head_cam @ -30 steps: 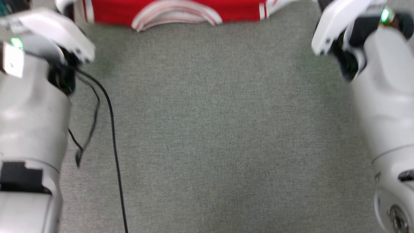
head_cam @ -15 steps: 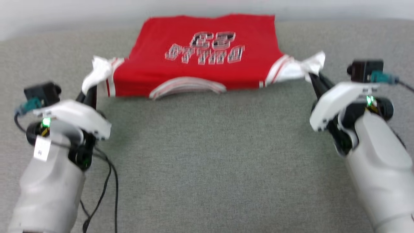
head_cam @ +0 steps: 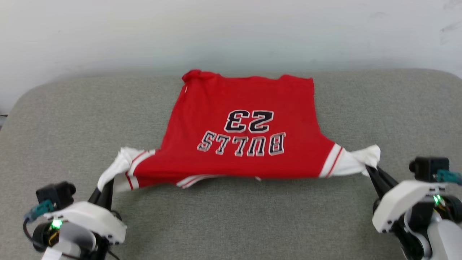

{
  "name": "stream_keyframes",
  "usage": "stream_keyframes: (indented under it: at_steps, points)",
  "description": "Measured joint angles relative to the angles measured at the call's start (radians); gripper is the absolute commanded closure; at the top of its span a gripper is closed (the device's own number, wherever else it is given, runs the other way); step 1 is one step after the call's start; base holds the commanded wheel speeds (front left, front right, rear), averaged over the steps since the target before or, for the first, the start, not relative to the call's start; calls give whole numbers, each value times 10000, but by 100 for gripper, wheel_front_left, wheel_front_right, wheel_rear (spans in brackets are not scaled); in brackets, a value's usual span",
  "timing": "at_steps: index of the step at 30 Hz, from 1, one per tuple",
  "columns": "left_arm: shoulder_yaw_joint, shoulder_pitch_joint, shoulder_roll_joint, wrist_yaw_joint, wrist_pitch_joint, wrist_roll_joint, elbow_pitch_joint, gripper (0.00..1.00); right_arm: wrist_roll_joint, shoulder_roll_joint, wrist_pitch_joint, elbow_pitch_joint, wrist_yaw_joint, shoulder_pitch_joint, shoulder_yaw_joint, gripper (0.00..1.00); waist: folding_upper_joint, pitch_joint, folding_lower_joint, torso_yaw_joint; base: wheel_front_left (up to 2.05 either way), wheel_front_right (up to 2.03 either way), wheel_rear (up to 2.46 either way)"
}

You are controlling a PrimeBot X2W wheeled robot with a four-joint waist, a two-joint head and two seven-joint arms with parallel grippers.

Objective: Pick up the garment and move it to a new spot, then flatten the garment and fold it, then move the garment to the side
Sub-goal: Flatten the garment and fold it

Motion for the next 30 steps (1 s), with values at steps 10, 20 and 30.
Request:
stream_keyframes:
  at_steps: [10,20,30]
  points:
    - [98,3249,765,1923,1383,-115,-4431,100,-911,1007,2132,-4042,-2,3372,-1745,100,0,-467,1,365,0,0,0]
    - [-364,4534,734,2552,1918,-84,-5308,100,-1256,1618,3137,-4924,-2,5176,-2573,100,0,-598,2,786,0,0,0]
    - [-997,3848,104,1799,541,594,-3927,100,-1012,1636,2094,-2878,-13,4419,-2397,0,0,-231,4,1072,0,0,0]
